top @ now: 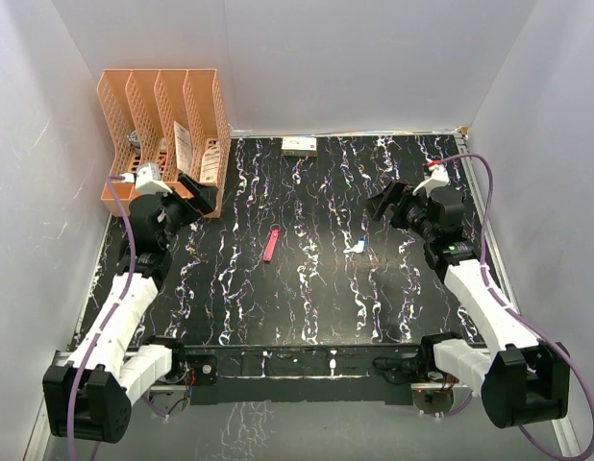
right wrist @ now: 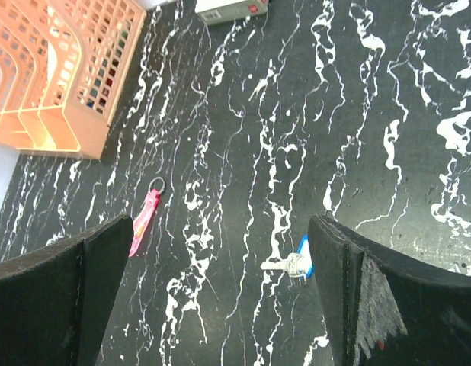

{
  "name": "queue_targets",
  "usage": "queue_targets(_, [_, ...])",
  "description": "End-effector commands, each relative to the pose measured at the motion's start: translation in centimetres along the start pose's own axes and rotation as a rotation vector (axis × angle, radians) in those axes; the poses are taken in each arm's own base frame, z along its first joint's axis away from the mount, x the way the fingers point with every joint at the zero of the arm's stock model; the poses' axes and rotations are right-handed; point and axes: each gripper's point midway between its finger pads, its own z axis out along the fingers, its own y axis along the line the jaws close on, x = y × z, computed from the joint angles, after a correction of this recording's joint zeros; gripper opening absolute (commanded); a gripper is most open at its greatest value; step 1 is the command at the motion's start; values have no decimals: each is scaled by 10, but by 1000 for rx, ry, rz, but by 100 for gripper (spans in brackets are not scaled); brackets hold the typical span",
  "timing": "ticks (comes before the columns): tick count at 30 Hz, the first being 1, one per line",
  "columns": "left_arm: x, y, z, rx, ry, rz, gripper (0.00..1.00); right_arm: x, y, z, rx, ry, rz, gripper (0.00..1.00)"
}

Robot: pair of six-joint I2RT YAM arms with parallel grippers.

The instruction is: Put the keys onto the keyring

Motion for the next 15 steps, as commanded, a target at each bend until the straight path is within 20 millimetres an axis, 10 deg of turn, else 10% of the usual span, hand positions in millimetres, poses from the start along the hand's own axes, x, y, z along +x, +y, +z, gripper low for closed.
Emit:
queue_targets(1, [18,-13,1,92,74,2,99,-3,10,5,-53,27,-56,96])
queue_targets(8, [40,-18,7,118,168,55,95,26,12,28,-33,142,-97,94])
queue_targets(15, [88,-42,17,97,300,200,91,68,56,56,-37,250,-203,92])
